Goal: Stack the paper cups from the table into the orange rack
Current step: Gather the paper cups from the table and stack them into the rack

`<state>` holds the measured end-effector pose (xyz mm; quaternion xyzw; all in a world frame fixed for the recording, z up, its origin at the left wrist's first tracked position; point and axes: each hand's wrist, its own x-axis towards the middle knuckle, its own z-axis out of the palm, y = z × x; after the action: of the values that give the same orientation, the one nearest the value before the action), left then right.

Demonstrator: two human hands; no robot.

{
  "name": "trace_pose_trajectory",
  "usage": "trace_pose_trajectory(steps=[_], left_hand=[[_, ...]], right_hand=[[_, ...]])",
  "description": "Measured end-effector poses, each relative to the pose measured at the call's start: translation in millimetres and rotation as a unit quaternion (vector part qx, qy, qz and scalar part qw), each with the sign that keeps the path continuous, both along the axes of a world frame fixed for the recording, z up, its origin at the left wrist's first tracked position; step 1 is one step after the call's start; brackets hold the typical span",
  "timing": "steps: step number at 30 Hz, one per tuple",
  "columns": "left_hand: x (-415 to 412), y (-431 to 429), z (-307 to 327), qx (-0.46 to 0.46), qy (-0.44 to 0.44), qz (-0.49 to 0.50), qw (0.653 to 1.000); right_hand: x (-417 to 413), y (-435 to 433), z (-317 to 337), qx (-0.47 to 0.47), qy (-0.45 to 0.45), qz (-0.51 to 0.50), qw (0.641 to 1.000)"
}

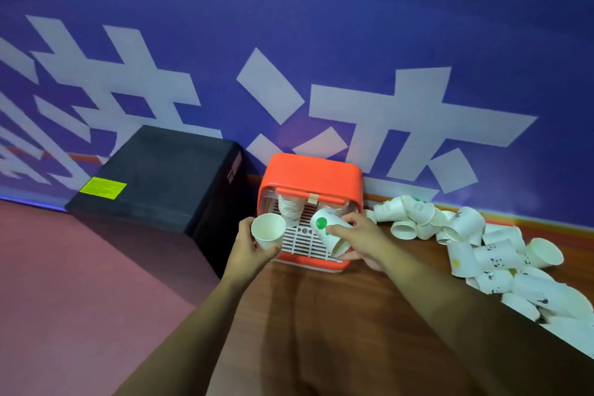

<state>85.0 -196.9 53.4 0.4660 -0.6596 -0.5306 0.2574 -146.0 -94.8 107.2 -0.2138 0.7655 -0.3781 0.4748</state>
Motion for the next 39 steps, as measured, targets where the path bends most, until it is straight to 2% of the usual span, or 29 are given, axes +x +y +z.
trace_pose_trajectory(steps=[3,6,10,18,20,25,31,34,39], left_hand=[[-6,-23,-21,0.014,0.009,-0.047,0.999],[-16,-40,-40,0.024,0.013,-0.081,0.996],[-29,-53,-57,0.018,-0.002,-0.125,0.992],[-46,-71,-76,0.005,-0.062,-0.185,0.981],[-47,-72,-84,-0.029,-0.103,-0.199,0.974],[-55,-66,-95,-0.095,-0.179,-0.146,0.968],[-50,-75,-94,-0.051,-0.156,-0.186,0.969],[-47,-80,-93,-0.042,-0.186,-0.232,0.954],[-53,-80,-91,-0.050,-0.192,-0.238,0.951]], right_hand=[[10,-11,-10,-0.013,0.067,-0.014,0.998],[14,-18,-23,0.017,0.127,-0.027,0.991],[20,-16,-45,0.046,0.107,-0.021,0.993],[17,-13,-56,0.101,0.155,-0.016,0.983],[17,-13,-58,0.096,0.160,-0.013,0.982],[24,-14,-62,0.051,0.155,-0.015,0.987],[24,-19,-66,0.018,0.148,-0.009,0.989],[23,-20,-67,0.029,0.133,-0.016,0.991],[26,-18,-69,-0.004,0.157,-0.005,0.988]])
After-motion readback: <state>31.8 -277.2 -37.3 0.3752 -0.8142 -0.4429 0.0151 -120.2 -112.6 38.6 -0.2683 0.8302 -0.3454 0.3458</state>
